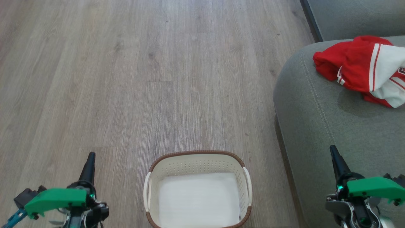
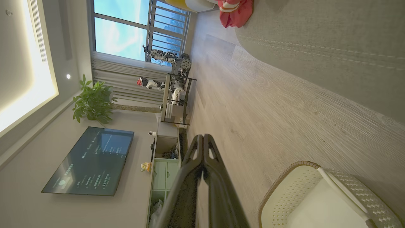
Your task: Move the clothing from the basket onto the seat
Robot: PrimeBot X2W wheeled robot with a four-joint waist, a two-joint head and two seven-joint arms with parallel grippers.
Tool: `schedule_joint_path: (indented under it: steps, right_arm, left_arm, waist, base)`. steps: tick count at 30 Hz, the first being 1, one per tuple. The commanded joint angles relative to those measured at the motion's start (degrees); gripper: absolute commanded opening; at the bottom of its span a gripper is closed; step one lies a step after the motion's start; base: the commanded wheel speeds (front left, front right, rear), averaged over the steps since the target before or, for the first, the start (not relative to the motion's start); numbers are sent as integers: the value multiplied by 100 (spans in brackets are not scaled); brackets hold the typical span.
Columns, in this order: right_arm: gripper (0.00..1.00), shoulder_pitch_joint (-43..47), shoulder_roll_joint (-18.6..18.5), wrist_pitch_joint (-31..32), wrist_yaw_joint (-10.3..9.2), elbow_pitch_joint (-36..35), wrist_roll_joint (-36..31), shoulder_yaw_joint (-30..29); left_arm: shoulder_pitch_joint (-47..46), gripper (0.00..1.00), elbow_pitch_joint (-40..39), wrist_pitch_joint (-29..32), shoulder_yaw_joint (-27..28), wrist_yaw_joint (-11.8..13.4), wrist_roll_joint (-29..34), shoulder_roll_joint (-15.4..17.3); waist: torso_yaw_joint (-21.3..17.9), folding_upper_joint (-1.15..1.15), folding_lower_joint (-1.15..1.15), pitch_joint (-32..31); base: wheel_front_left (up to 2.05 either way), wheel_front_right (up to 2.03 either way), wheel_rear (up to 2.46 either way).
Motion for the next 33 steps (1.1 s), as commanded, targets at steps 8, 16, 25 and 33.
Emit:
schedule_joint_path:
  steps: [8, 16, 25, 33]
  right_arm:
    - [0, -379, -17, 166, -1, -282, 622, 21]
    - [0, -423, -16, 298, -1, -326, 1152, -29]
    - [0, -429, -16, 315, -1, -331, 1222, -35]
    - [0, -429, -16, 315, -1, -331, 1222, -35]
  left_arm:
    - [-409, 0, -133, 153, 363, -217, -513, -30]
    - [-504, 0, -112, 288, 524, -368, -950, -88]
    - [-517, 0, -109, 311, 552, -388, -1002, -100]
    - [-517, 0, -109, 315, 558, -388, -998, -104]
  waist:
    - [-12, 0, 0, 25]
    - [-24, 0, 0, 50]
    - [-26, 0, 0, 53]
    - [-26, 0, 0, 53]
  base:
    - [0, 0, 0]
    - [0, 0, 0]
    - [0, 0, 0]
    - [0, 0, 0]
